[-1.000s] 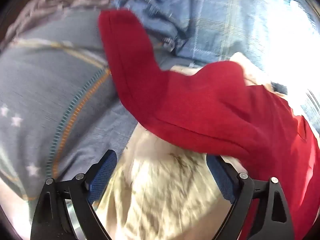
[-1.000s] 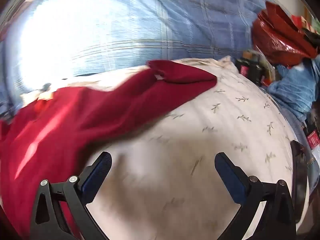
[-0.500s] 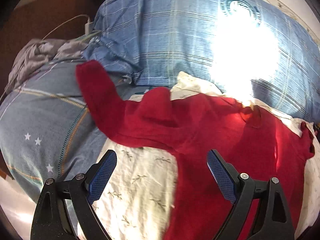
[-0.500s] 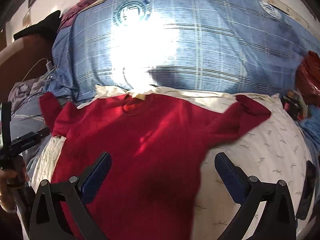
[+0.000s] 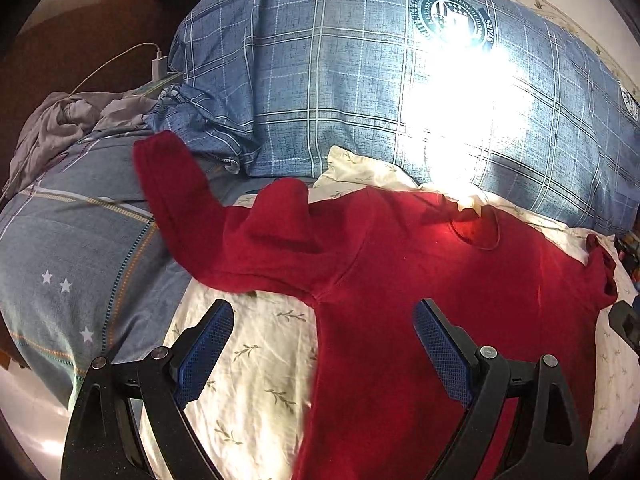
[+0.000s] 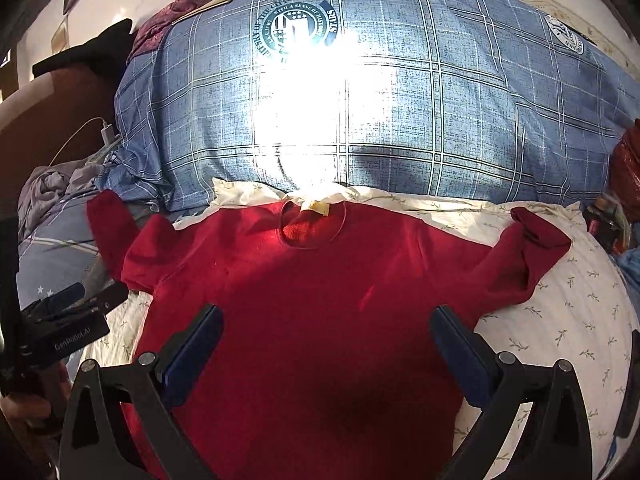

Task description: Fold small clothes

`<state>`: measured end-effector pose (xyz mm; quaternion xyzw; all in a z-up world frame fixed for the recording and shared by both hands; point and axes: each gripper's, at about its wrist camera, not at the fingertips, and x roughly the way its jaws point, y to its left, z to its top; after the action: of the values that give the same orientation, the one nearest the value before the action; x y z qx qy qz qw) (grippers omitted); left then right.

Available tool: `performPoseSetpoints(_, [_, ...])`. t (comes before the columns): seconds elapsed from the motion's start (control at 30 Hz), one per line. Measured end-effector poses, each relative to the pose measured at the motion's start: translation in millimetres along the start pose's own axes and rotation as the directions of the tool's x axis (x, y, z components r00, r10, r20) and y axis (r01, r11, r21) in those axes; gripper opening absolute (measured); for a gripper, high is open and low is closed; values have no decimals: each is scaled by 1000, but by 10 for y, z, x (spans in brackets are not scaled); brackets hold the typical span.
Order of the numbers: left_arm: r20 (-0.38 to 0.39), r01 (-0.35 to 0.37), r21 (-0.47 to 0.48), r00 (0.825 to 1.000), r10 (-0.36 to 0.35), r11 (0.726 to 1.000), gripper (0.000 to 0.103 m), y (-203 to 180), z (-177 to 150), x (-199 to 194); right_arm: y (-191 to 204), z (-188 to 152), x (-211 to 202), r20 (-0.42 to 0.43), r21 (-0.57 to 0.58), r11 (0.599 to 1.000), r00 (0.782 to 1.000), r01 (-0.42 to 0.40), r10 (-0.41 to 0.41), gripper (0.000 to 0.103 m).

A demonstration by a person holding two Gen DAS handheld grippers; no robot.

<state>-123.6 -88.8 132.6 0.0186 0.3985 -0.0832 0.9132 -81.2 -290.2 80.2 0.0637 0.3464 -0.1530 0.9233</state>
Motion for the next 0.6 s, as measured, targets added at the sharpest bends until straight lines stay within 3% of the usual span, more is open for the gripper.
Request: performPoseSetpoints(0.6, [-30, -3, -5, 1000, 3, 1000, 92, -96, -36, 352, -20, -55, 271, -4, 37, 999, 1000, -2, 2, 103])
